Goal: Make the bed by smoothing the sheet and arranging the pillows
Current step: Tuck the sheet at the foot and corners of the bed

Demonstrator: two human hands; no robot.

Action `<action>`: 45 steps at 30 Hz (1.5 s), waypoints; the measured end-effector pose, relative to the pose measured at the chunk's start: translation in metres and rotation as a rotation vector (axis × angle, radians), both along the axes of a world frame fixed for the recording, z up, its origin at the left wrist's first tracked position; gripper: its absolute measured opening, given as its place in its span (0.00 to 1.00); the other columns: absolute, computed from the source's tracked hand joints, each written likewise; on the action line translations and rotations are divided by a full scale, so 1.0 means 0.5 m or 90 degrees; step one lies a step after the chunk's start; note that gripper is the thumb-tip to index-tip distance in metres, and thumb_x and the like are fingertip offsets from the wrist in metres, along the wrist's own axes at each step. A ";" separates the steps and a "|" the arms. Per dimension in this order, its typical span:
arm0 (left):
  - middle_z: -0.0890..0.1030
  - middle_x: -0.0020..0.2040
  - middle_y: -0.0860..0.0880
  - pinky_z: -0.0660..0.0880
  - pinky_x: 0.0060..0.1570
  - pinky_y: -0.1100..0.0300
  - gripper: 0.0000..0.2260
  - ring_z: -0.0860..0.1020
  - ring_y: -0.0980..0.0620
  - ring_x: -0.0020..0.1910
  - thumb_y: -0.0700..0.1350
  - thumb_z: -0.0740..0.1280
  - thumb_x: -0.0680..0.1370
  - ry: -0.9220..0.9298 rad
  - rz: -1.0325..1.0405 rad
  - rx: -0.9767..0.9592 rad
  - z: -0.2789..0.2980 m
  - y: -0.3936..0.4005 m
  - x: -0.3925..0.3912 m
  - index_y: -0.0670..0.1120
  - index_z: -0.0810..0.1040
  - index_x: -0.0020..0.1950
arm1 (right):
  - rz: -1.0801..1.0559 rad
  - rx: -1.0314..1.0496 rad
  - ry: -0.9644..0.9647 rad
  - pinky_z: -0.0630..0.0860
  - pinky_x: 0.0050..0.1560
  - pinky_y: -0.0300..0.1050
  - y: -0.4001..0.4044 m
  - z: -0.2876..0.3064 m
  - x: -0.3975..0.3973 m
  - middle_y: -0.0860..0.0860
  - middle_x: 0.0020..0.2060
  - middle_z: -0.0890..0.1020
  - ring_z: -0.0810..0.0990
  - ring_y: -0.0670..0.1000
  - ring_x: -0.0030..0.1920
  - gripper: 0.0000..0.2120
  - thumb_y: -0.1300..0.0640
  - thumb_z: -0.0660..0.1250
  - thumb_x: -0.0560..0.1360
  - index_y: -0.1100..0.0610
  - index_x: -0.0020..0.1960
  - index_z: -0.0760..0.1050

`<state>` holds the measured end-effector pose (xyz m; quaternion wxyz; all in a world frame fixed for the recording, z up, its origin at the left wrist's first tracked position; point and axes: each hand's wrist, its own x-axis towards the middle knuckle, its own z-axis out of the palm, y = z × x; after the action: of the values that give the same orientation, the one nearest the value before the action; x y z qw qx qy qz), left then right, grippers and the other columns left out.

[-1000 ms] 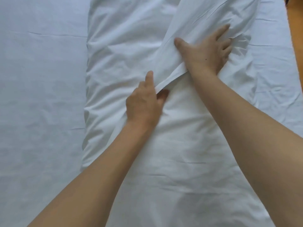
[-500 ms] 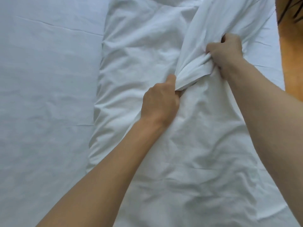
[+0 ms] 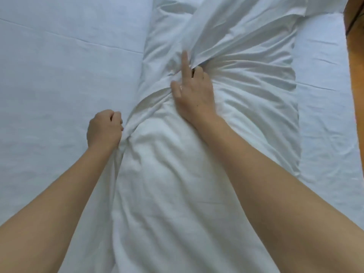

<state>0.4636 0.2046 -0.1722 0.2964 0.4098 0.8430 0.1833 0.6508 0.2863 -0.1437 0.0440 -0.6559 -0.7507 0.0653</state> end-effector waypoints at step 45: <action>0.54 0.78 0.43 0.44 0.75 0.52 0.25 0.52 0.44 0.77 0.52 0.50 0.82 0.313 -0.533 0.187 0.002 -0.012 0.249 0.46 0.56 0.78 | 0.320 -0.220 0.130 0.43 0.76 0.54 -0.573 0.009 0.091 0.53 0.77 0.57 0.50 0.57 0.77 0.28 0.42 0.47 0.80 0.50 0.77 0.57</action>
<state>0.5879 0.1983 -0.1712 0.0766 0.7812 0.6162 0.0638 0.6962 -0.0001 -0.1394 -0.0104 -0.4378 -0.8587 0.2663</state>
